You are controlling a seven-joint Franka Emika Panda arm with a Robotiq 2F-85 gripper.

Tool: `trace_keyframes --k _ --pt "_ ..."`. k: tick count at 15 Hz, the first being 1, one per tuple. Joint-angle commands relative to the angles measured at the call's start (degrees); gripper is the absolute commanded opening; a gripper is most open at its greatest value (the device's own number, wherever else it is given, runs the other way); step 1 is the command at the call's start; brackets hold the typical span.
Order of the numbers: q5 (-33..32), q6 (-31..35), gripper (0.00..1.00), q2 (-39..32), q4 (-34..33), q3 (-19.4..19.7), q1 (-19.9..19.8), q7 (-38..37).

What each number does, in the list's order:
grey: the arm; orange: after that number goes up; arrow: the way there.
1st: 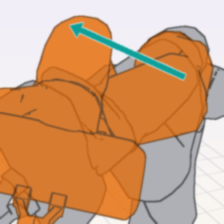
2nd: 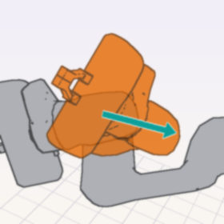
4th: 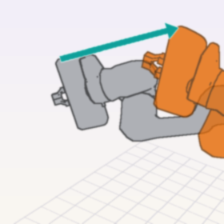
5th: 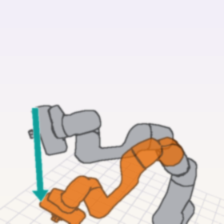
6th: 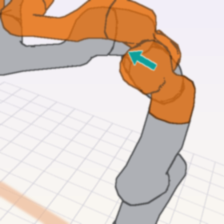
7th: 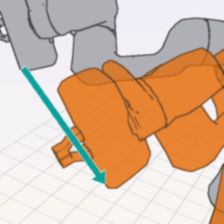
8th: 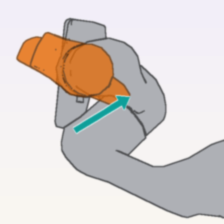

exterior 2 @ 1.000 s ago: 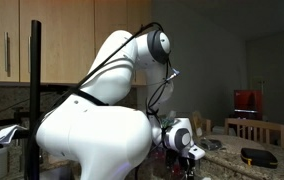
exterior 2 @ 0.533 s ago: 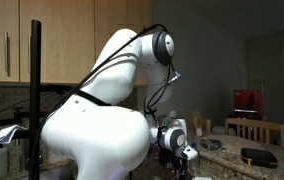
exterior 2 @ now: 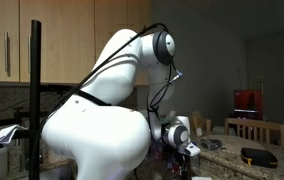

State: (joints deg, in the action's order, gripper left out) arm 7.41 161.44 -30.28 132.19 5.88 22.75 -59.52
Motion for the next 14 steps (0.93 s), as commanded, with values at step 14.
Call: trace_keyframes --k 14 --pt "-0.17 -8.35 1.00 2.47 -0.18 -4.52 -8.33 10.68"
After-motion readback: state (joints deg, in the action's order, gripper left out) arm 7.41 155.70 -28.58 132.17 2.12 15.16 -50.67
